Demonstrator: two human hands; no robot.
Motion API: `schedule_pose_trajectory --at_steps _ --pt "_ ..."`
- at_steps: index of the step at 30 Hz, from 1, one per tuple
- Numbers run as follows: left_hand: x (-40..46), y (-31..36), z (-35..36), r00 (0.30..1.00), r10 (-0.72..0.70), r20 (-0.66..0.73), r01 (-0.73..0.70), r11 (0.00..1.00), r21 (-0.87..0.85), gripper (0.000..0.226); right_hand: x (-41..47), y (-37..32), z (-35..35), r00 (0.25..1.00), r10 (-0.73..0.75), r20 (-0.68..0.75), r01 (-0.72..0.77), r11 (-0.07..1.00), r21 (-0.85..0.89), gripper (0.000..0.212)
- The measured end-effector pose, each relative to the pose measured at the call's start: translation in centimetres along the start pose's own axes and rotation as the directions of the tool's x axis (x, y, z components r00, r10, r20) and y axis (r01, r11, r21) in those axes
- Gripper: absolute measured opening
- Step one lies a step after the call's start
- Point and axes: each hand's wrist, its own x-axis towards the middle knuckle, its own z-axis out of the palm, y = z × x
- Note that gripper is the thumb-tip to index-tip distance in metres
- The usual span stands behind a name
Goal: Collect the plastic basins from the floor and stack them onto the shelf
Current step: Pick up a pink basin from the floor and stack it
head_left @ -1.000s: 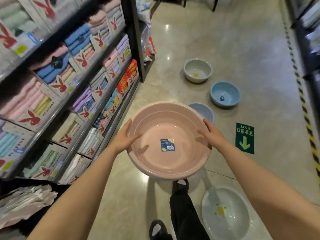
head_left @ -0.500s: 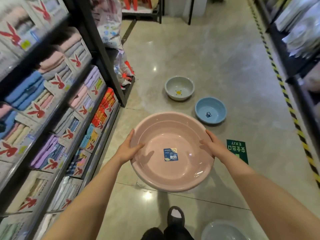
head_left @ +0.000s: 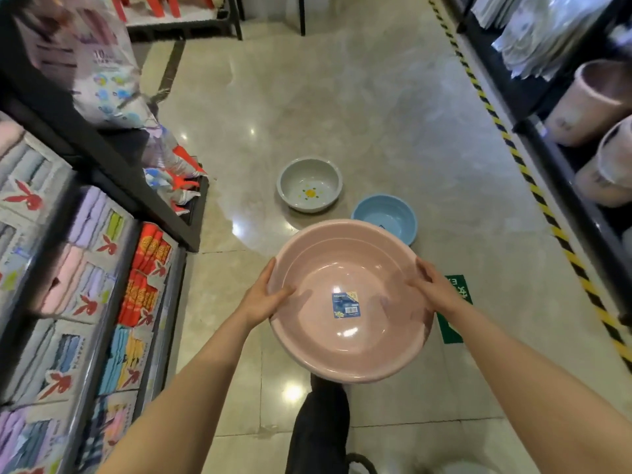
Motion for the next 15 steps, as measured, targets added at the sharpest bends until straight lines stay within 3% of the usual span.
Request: schedule_pose_trajectory --at_steps 6,15 --pt "10.5 1.2 0.7 0.988 -0.018 0.155 0.007 0.997 0.073 0.090 7.0 2.4 0.4 0.989 0.126 -0.084 -0.115 0.985 0.128 0.065" --pt "24.8 -4.3 7.4 0.976 -0.048 0.212 0.012 0.985 0.169 0.097 19.3 9.2 2.0 0.971 0.203 -0.123 -0.182 0.969 0.166 0.067"
